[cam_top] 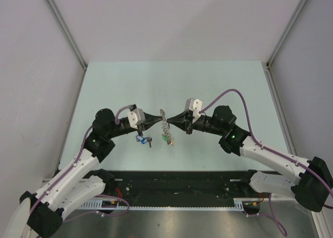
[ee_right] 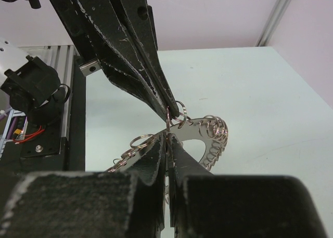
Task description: Put the keys on the keyring
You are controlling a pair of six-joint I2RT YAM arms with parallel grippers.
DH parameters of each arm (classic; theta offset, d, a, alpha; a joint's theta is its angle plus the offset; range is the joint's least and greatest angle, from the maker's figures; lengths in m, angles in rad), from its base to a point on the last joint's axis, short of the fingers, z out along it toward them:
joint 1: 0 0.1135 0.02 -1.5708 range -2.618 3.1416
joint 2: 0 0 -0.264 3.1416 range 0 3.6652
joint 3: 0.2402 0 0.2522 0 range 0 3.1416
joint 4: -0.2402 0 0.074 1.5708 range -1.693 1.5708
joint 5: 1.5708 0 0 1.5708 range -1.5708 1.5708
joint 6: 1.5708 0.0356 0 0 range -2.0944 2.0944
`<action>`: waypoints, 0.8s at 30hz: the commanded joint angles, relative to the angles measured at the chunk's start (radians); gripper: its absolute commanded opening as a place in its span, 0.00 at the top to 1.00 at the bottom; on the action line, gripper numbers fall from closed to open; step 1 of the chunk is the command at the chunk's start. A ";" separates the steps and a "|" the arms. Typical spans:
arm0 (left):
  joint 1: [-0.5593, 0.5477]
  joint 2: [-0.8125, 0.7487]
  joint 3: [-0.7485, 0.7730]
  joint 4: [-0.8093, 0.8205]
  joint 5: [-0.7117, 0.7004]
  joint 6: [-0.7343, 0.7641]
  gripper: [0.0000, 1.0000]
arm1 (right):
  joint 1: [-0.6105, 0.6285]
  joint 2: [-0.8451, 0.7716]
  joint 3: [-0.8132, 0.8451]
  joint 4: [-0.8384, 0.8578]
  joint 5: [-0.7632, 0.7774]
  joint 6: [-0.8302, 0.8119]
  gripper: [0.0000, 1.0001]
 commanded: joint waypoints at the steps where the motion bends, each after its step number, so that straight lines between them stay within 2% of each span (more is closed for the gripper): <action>1: -0.005 -0.005 0.006 0.077 0.031 -0.009 1.00 | -0.002 0.006 0.040 0.050 -0.010 0.005 1.00; 15: -0.005 0.010 0.017 0.068 0.083 -0.014 1.00 | 0.012 0.006 0.040 0.056 0.004 0.004 1.00; 24: -0.005 0.018 0.026 0.043 0.058 -0.002 0.99 | 0.015 -0.006 0.040 0.053 0.001 0.005 1.00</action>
